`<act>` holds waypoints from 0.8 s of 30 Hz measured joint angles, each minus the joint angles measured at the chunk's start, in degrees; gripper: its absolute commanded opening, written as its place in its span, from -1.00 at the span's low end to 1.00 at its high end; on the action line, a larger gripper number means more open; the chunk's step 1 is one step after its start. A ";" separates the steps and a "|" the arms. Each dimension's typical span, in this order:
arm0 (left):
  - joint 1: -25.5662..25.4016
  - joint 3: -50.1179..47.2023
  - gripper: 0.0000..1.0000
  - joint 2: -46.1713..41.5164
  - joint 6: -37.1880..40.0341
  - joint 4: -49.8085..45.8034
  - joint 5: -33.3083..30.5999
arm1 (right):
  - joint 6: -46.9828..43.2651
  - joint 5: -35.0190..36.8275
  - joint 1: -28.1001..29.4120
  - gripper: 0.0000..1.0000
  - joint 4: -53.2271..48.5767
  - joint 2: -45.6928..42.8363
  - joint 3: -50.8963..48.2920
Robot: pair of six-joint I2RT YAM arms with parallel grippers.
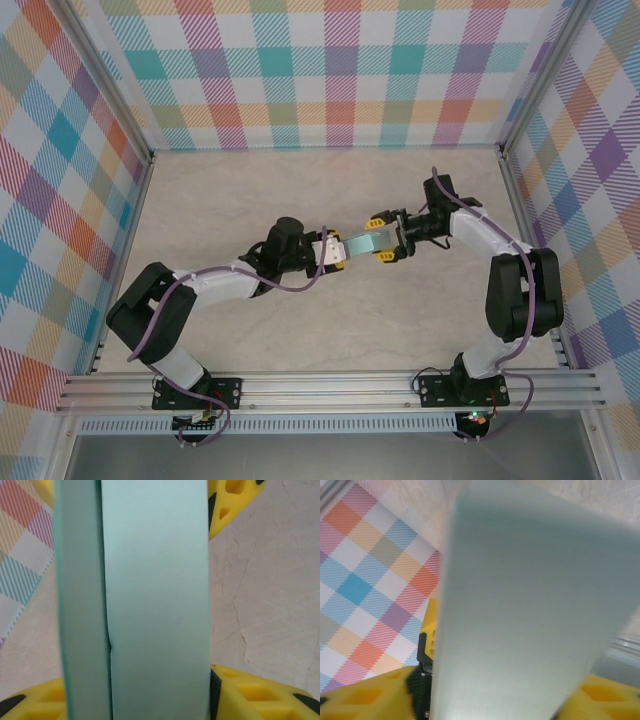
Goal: Fold the paper box
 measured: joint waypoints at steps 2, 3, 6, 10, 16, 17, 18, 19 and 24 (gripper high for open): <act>0.00 1.92 -0.04 -0.11 0.00 -4.63 0.07 | -0.07 0.48 0.00 0.47 0.07 -0.20 -0.28; 0.04 2.82 -0.04 -0.13 0.00 -6.45 0.20 | -0.07 0.79 -0.02 0.49 0.13 -0.39 -0.59; 0.37 4.13 -0.06 -0.55 0.00 -10.84 0.68 | -0.31 2.16 -0.20 0.50 -0.17 -1.09 -1.36; 1.46 5.81 -0.11 -1.60 0.74 -19.54 2.49 | -2.89 4.98 -1.51 0.53 -1.75 -2.47 -1.81; 3.19 15.32 -0.10 0.00 6.19 -38.10 5.70 | -14.73 11.61 -3.43 0.48 -5.64 -3.56 -2.16; 3.28 16.31 -0.10 0.57 6.80 -39.78 5.88 | -17.62 13.29 -3.45 0.40 -5.73 -3.74 -2.23; 3.41 16.98 -0.09 1.14 7.39 -41.40 6.16 | -20.87 14.99 -3.45 0.35 -5.05 -4.17 -2.60; 3.43 17.20 -0.09 1.62 7.89 -42.80 6.34 | -24.59 17.09 -3.45 0.34 -3.43 -5.25 -3.72; 3.52 19.78 -0.11 3.63 11.50 -48.96 6.51 | -45.03 22.23 -3.48 0.40 11.26 -16.15 -17.18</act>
